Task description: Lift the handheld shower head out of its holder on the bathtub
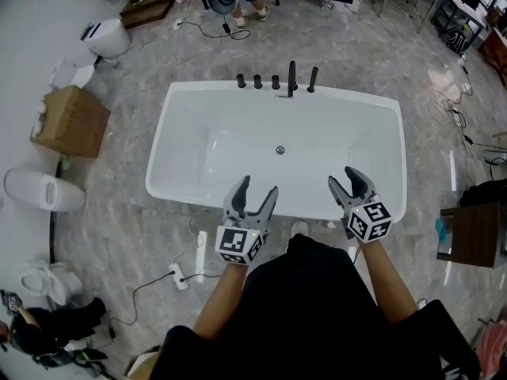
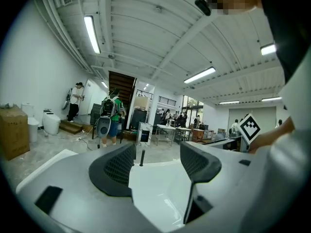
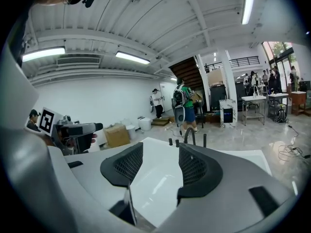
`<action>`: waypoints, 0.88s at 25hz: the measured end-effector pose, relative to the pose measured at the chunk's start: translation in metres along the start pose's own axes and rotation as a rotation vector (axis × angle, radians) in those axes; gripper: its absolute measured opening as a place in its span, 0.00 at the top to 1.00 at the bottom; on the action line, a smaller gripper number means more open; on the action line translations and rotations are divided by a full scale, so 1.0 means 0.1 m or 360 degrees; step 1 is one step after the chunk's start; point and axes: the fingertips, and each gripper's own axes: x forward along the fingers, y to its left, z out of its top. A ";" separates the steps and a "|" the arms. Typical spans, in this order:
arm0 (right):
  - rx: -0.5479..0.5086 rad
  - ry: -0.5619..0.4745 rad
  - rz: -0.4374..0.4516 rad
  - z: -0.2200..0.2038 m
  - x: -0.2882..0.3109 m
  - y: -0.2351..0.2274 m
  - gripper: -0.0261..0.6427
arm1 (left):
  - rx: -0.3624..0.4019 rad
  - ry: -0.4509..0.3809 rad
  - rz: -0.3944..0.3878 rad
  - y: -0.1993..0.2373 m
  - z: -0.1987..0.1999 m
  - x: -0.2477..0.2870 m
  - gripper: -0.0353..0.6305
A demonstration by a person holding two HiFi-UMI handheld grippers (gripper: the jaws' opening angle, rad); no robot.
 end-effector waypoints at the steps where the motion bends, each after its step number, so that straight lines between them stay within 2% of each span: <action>1: -0.0003 -0.0001 -0.0017 0.03 0.04 -0.12 0.66 | 0.0004 0.0000 -0.0004 -0.01 0.01 0.08 0.53; 4: 0.0015 -0.0008 -0.0052 0.13 0.17 -0.42 0.66 | 0.0012 -0.0004 -0.0012 -0.03 0.06 0.30 0.53; 10: 0.0001 0.0027 -0.0027 0.24 0.52 -0.76 0.66 | 0.0020 0.0015 0.0006 0.06 0.13 0.64 0.53; 15: -0.0037 0.0112 -0.0019 0.22 0.92 -0.96 0.66 | -0.0033 0.0045 0.0009 0.25 0.09 0.84 0.53; 19: -0.0001 0.0119 -0.0092 0.32 1.13 -1.19 0.66 | -0.0109 0.0045 -0.0055 0.39 0.03 1.07 0.53; 22: 0.0054 0.0096 -0.0172 0.33 1.30 -1.32 0.66 | -0.0118 0.0078 -0.0105 0.53 -0.03 1.21 0.53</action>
